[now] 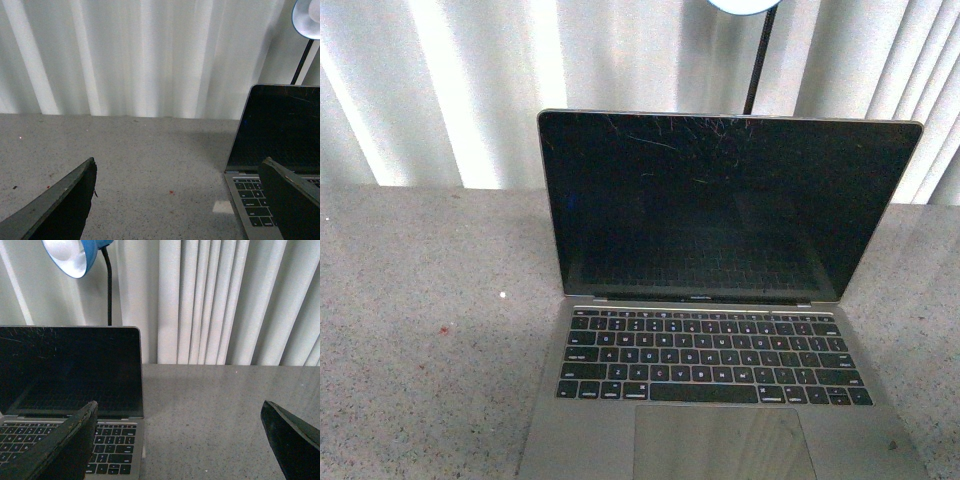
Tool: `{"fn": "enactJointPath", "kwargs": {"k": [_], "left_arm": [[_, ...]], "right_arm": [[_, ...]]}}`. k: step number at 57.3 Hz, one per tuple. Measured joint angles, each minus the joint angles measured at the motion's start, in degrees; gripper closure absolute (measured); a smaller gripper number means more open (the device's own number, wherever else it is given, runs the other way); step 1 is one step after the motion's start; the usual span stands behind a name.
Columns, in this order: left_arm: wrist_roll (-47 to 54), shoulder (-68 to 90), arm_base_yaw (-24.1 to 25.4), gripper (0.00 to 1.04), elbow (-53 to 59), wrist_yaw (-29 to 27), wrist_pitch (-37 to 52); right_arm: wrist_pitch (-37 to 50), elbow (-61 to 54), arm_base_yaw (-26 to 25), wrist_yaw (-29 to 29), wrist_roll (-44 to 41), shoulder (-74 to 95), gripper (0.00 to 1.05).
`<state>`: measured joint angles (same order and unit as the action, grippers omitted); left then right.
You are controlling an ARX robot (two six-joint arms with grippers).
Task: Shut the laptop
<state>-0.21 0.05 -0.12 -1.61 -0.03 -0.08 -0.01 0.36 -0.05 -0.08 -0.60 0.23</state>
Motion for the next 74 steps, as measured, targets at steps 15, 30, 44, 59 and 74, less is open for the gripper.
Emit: {"fn": "enactJointPath", "kwargs": {"k": [15,30,44,59,74], "left_arm": [[0.0,0.0,0.0,0.07,0.0,0.0,0.0],[0.0,0.0,0.0,0.07,0.0,0.0,0.0],[0.0,0.0,0.0,0.07,0.0,0.0,0.0],[0.0,0.0,0.0,0.07,0.0,0.0,0.0],[-2.4,2.1,-2.2,0.07,-1.2,-6.9,-3.9]], "right_arm": [[0.0,0.0,0.0,0.0,0.0,0.0,0.07],[0.0,0.0,0.0,0.0,0.0,0.0,0.07],[0.0,0.0,0.0,0.0,0.0,0.0,0.07],[0.0,0.0,0.0,0.0,0.0,0.0,0.07],[1.0,0.0,1.9,8.5,-3.5,1.7,0.07]]}}
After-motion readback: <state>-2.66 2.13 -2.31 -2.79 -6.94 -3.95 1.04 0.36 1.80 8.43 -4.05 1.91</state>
